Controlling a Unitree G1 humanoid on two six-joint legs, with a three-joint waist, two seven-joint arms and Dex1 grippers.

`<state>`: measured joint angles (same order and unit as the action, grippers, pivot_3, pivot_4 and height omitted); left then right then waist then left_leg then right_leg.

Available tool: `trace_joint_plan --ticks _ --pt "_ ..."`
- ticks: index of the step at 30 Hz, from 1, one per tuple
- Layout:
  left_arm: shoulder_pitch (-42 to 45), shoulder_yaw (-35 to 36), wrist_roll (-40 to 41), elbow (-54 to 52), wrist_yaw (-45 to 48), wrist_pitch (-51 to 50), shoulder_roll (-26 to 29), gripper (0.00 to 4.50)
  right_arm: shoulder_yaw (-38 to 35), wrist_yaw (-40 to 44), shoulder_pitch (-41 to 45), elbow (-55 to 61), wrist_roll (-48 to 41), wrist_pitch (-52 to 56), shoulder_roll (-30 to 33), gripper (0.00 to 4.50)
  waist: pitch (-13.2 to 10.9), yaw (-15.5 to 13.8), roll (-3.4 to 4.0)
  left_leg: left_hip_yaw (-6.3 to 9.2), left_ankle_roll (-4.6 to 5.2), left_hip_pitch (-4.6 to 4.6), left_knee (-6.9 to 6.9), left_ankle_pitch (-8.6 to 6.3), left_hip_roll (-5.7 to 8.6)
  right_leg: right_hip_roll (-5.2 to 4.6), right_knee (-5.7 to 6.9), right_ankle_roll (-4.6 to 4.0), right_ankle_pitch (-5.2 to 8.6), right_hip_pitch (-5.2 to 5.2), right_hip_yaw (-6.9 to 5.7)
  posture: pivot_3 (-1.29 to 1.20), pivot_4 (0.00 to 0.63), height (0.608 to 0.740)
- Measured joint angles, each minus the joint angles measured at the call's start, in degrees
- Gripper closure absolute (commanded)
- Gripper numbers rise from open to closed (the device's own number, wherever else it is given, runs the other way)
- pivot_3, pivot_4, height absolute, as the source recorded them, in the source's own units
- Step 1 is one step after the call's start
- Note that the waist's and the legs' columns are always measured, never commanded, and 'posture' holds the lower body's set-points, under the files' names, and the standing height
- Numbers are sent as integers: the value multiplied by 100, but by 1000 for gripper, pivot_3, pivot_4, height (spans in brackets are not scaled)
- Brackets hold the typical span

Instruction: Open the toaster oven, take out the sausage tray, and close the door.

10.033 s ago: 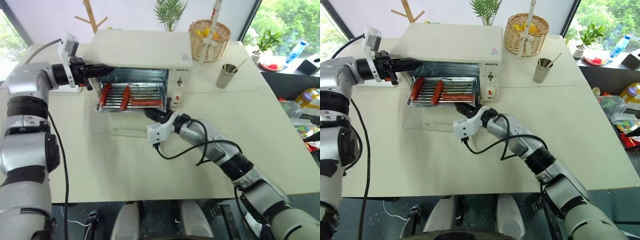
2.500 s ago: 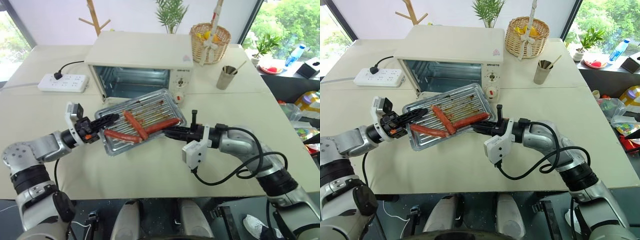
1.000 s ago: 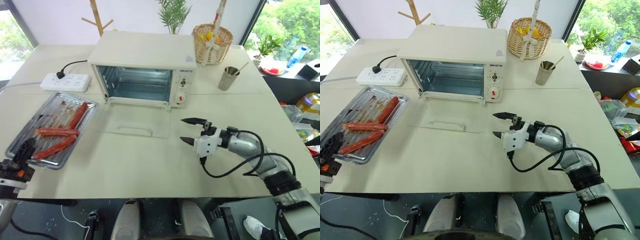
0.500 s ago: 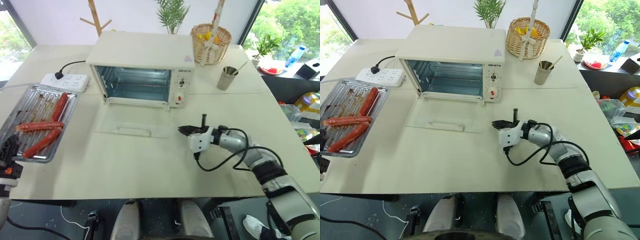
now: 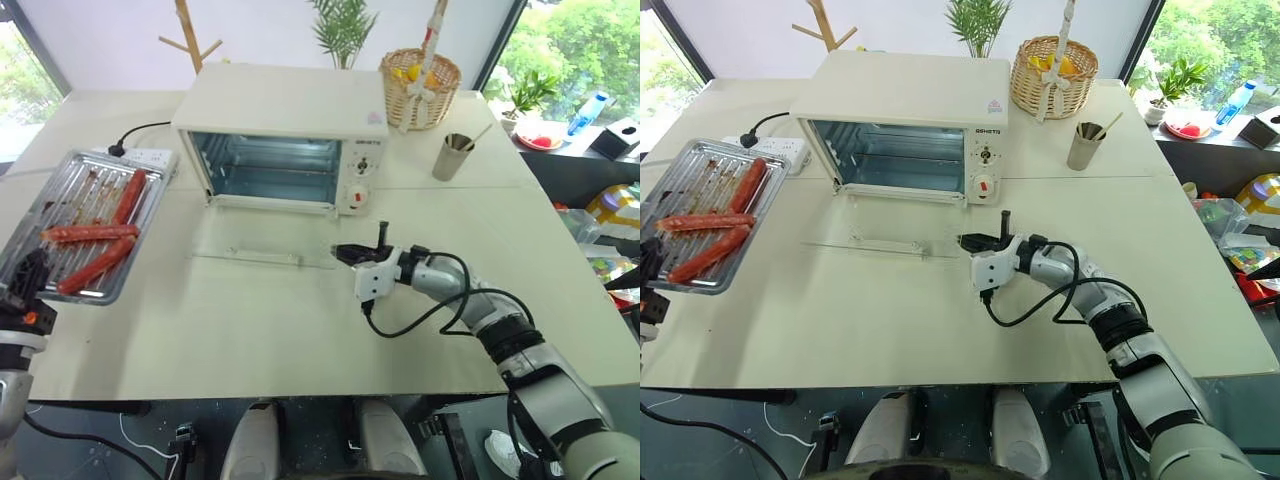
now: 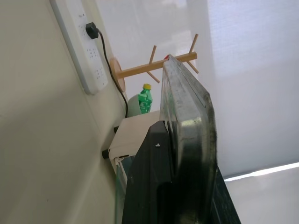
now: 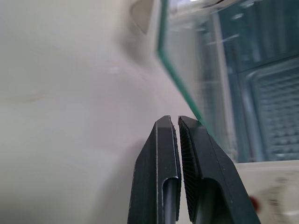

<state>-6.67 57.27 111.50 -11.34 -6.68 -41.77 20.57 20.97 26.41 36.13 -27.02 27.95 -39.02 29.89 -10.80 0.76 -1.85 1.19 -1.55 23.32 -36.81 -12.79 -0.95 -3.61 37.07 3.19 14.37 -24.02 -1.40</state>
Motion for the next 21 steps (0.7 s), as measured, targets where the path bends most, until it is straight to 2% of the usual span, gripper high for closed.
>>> trace_joint_plan --ticks 8,14,18,21 --pt "-68 64 1 -176 -115 82 -28 4500 -169 44 600 58 -214 82 16 4262 0 -13 0 0 0 1 0 0 2 0 -1 0 0 1 -1 0 150 740" --pt "-150 77 4 -140 -86 1 -23 4500 -159 -253 1232 -539 -113 106 -203 4262 -1 -7 1 0 0 1 0 0 2 1 -2 0 0 0 -1 0 150 740" --pt "-179 -187 6 62 41 -361 9 4500 -162 -310 1402 -677 -139 109 -189 4262 1 -30 -1 4 0 3 0 0 4 -2 -5 0 0 3 -4 0 150 740" --pt "-239 -693 6 279 207 -927 378 4500 -167 -158 1088 -290 -247 104 -7 4262 0 -55 -1 9 1 5 0 0 3 -5 -7 0 0 3 -4 0 150 740"
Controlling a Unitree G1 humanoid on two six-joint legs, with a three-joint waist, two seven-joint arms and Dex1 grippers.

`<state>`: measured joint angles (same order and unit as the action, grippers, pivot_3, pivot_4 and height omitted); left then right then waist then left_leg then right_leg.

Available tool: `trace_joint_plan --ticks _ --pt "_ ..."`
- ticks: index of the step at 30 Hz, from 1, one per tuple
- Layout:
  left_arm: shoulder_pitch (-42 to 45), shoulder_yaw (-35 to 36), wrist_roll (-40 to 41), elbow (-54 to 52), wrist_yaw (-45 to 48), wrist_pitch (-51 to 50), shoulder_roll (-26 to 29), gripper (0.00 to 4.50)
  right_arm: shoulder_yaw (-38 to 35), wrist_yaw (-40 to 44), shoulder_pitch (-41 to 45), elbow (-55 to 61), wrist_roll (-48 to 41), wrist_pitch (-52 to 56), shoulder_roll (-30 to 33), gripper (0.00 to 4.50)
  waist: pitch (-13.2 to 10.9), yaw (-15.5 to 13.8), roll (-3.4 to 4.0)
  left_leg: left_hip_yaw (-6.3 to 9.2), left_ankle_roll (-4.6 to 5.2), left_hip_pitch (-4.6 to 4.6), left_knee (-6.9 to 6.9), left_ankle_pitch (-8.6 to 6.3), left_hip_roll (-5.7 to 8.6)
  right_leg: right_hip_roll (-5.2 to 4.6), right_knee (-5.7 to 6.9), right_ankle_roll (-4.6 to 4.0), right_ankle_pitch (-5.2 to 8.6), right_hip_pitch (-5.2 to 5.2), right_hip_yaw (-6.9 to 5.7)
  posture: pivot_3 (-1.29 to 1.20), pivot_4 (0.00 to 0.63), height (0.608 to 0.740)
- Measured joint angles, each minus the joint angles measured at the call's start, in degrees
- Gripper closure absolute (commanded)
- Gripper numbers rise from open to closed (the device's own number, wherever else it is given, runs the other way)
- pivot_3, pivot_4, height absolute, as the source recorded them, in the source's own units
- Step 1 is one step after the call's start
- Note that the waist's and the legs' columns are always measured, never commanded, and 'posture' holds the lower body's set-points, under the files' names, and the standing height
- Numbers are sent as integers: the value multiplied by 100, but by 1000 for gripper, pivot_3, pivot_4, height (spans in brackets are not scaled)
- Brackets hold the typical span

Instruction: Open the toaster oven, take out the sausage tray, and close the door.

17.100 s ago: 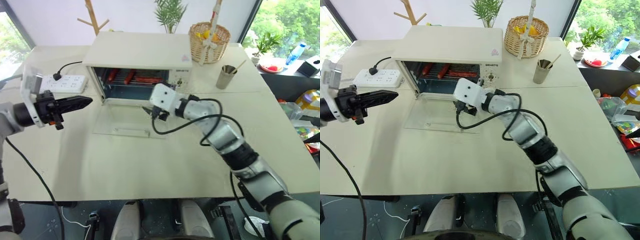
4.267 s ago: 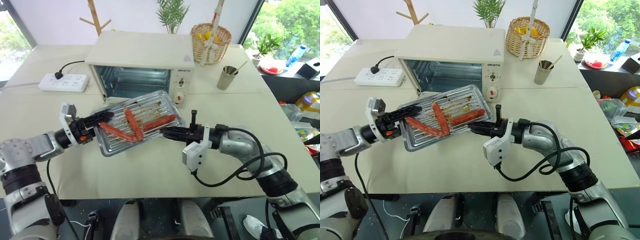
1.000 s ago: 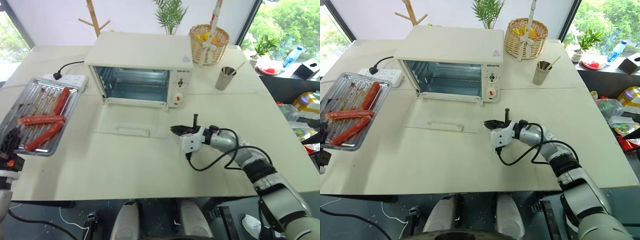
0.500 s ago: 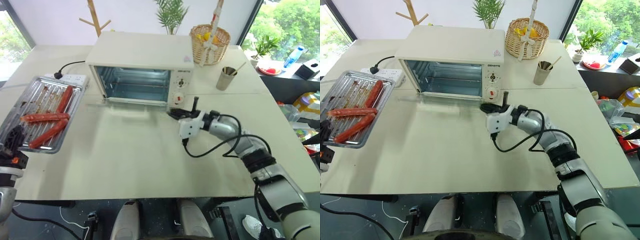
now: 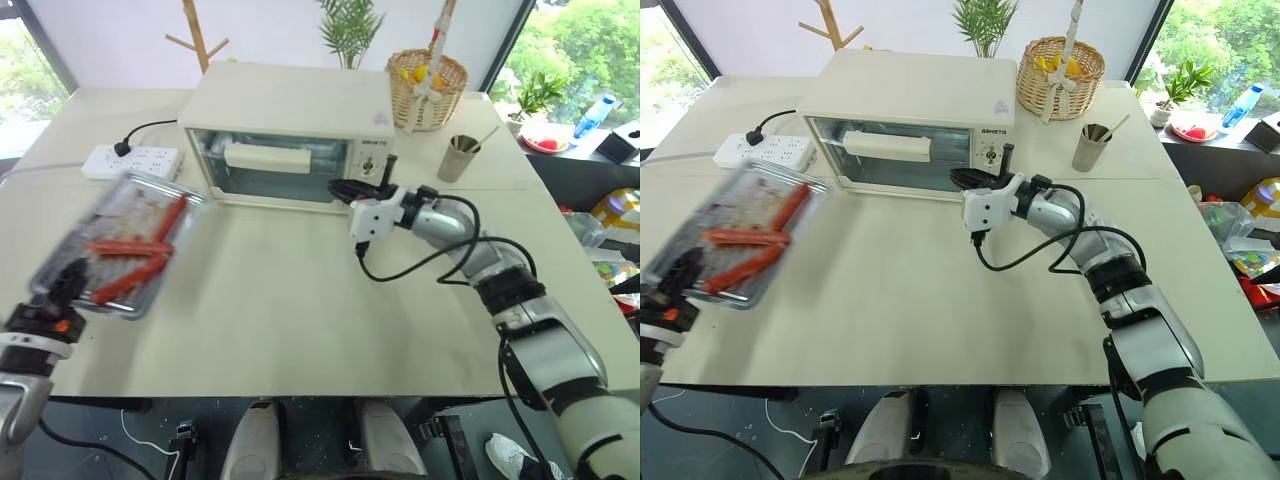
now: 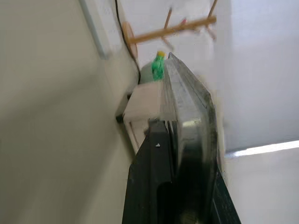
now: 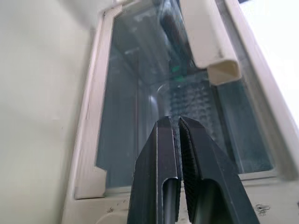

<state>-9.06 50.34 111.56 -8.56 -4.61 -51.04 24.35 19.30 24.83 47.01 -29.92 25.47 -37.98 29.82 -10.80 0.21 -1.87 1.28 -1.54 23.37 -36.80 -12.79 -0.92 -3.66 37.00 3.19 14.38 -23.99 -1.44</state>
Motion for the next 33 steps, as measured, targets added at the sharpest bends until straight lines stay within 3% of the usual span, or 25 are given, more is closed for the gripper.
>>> trace_joint_plan --ticks 8,11,16,20,26,33 --pt "201 -1421 -301 928 1155 -1492 1601 4500 -339 452 -1129 1555 -348 499 579 4262 -4 50 6 6 1 -3 25 0 1 9 6 -1 1 -16 -6 0 150 740" --pt "960 -2087 -1089 1566 2066 -1967 2169 4500 -550 636 -1633 2418 -501 873 758 4262 -4 31 7 -6 1 -5 42 1 5 9 4 -2 1 -24 -7 0 150 740" --pt "2540 -3275 -2670 2683 3569 -2271 2525 4500 -792 883 -2522 3500 -624 1367 1015 4262 -4 30 7 -12 0 -2 55 2 12 10 -4 0 1 -31 -7 0 150 740" --pt "3694 -4315 -4024 3427 4948 -2150 2558 3193 -1168 918 -3176 4086 -641 1784 1193 4329 -4 44 7 -17 0 -2 60 2 11 10 -4 2 0 -34 -7 0 150 740" --pt "4687 -5619 -5883 4555 6664 -1485 2223 68 -1448 916 -3819 4755 -561 2324 1185 4329 -3 48 7 -21 1 -3 64 2 3 19 -1 3 0 -40 -4 0 150 740" --pt "5364 -6040 -7119 5478 7682 -590 1973 18 -1640 885 -4214 5206 -451 2722 1175 4329 4 14 16 -22 2 -11 49 2 7 8 -1 0 2 -25 -4 0 150 740"
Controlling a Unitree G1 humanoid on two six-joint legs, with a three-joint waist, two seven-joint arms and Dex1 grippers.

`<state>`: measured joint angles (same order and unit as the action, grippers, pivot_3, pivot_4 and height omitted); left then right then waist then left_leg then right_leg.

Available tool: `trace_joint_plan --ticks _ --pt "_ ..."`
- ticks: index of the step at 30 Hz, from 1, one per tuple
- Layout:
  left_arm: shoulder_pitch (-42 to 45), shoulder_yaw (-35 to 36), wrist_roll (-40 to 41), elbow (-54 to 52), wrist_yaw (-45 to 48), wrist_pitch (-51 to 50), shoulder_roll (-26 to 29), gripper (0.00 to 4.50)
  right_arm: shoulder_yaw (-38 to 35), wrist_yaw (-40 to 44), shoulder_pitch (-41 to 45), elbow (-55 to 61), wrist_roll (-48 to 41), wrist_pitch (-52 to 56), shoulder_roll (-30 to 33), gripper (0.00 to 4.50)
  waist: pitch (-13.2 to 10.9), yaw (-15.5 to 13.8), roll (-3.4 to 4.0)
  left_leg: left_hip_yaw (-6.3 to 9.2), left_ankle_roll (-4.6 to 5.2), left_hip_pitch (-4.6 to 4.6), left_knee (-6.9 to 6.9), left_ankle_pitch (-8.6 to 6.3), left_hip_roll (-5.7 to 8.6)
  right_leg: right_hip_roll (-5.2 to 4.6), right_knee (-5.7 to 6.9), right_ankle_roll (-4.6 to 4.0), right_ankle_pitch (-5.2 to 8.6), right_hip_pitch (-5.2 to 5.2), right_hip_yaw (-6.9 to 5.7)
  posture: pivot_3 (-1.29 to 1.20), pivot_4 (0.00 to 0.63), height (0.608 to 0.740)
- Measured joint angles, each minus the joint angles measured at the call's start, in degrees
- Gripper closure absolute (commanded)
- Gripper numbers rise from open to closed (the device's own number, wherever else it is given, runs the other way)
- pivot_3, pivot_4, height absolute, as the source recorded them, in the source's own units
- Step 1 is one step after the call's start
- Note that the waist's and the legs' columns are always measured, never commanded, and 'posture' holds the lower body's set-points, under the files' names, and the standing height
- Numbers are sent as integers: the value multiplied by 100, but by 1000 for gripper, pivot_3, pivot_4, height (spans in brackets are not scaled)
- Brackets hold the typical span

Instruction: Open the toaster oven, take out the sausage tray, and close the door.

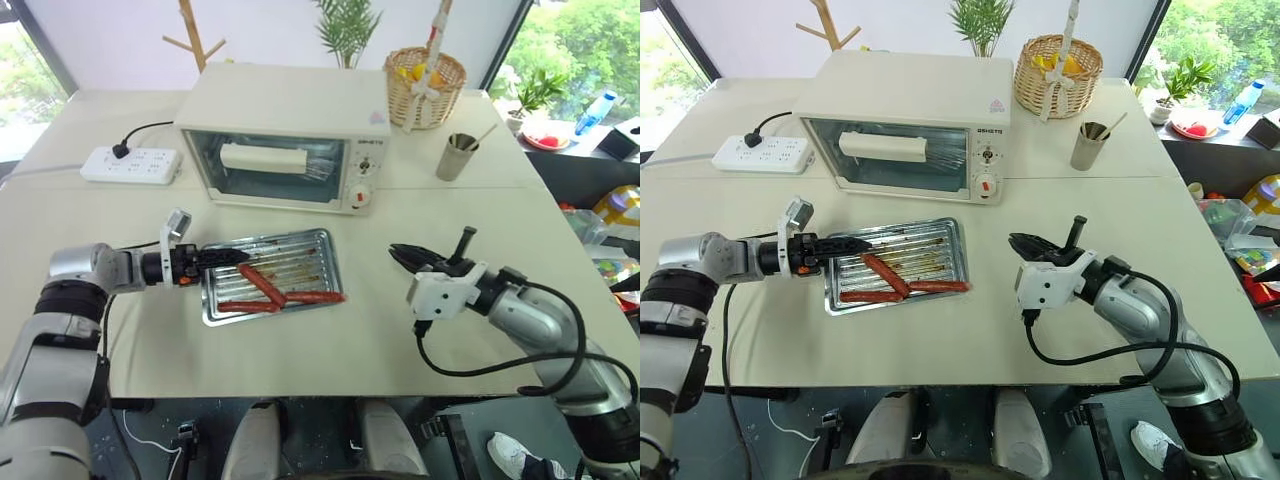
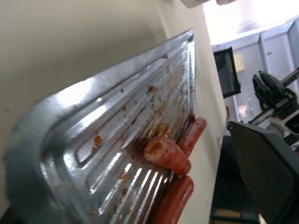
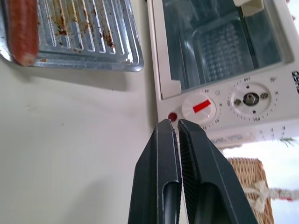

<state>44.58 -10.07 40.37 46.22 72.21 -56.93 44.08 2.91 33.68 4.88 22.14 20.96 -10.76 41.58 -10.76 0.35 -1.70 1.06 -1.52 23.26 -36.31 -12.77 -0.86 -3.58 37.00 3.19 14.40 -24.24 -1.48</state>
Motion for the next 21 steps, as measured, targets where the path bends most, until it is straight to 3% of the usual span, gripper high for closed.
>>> trace_joint_plan --ticks 7,13,16,21 --pt "354 302 -784 833 3 847 136 18 -21 -42 -48 -7 -57 46 -7 4329 4 85 5 0 1 -15 12 0 -12 13 9 -2 -3 -2 0 0 150 740" --pt "-7 605 -1414 693 -55 1689 719 18 -18 344 237 -36 -925 418 -94 4329 2 75 3 -1 1 -7 19 0 -32 30 10 -2 -4 -13 0 0 150 740" --pt "-607 767 -1593 73 132 2007 1218 0 -38 734 313 13 -1605 919 -104 3500 -4 49 -5 -1 1 9 19 0 -54 31 7 -4 -3 -26 -1 0 150 740" --pt "-1852 1755 -1412 -1644 406 2252 2044 0 -292 1296 519 381 -3202 2424 -111 850 -10 -4 -1 0 -1 13 19 -1 -53 -2 2 -11 1 -26 -6 0 150 740"
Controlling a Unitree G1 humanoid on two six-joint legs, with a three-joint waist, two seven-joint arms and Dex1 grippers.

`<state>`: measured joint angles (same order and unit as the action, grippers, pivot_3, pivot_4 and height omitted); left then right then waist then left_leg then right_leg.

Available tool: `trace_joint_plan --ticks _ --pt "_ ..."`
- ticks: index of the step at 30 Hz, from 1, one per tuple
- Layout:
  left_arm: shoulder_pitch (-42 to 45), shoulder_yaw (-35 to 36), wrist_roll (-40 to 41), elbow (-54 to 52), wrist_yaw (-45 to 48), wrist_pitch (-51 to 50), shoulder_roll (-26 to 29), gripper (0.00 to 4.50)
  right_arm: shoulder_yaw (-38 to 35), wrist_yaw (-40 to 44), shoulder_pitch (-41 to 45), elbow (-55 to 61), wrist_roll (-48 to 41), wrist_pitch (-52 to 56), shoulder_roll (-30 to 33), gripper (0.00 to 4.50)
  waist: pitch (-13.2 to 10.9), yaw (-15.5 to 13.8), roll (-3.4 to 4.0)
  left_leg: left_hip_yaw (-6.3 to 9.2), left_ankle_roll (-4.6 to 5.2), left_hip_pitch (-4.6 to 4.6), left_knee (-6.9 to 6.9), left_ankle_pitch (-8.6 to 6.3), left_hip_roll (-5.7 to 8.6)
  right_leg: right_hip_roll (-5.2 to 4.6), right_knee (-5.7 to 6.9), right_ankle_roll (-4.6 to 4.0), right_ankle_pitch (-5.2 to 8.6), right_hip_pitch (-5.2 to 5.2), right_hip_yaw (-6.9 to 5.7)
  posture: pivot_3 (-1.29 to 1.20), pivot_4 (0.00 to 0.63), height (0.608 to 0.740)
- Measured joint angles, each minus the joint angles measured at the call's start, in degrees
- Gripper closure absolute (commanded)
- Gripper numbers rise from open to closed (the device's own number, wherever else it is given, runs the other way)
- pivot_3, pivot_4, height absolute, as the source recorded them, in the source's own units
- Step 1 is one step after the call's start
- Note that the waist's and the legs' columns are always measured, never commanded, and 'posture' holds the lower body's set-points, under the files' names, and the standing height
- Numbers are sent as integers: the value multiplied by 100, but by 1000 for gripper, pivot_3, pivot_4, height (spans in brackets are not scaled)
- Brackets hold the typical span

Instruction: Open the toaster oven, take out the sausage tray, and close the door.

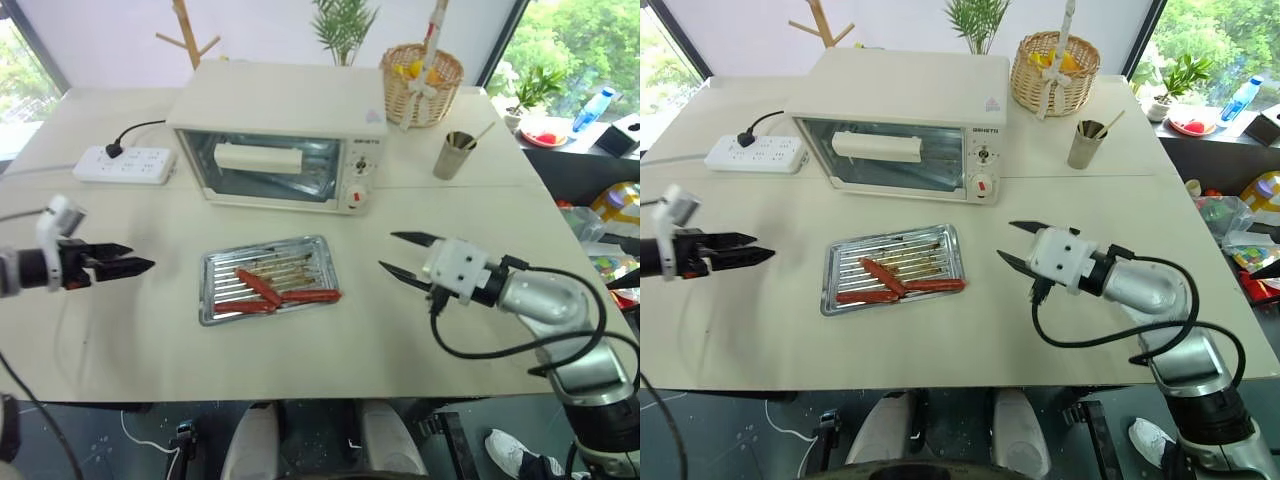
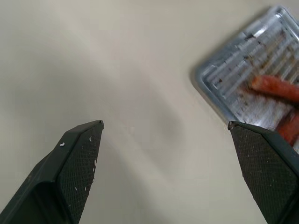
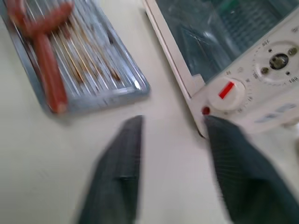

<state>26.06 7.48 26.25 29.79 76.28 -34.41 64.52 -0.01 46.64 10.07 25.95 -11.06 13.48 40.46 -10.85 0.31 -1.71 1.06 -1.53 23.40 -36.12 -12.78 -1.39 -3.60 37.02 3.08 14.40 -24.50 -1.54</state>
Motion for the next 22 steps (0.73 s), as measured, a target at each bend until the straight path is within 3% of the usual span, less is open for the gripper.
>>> trace_joint_plan --ticks 2,7,11,22 --pt "-377 519 329 -837 68 -116 27 0 -103 220 84 227 -667 700 110 46 -5 -55 8 3 -1 0 -4 -1 -3 -10 -6 -10 5 1 -2 0 150 740" --pt "-1047 1325 943 -2465 32 -469 24 0 -242 915 69 724 -1988 1885 697 46 -6 -101 10 -2 -1 0 -2 -1 -1 -17 -17 -9 5 3 0 0 150 740" --pt "-1650 1706 1201 -3542 -13 -691 27 0 -312 1115 158 780 -2562 2483 961 46 -9 -77 15 -12 -1 -1 1 -1 -8 -6 -20 -10 5 1 -1 0 150 740" --pt "-2294 2140 1201 -4143 110 -755 173 0 -466 1141 569 249 -2665 2697 1222 46 -13 -89 21 -45 0 -1 1 -2 -13 13 -22 -9 5 -5 3 0 150 740"
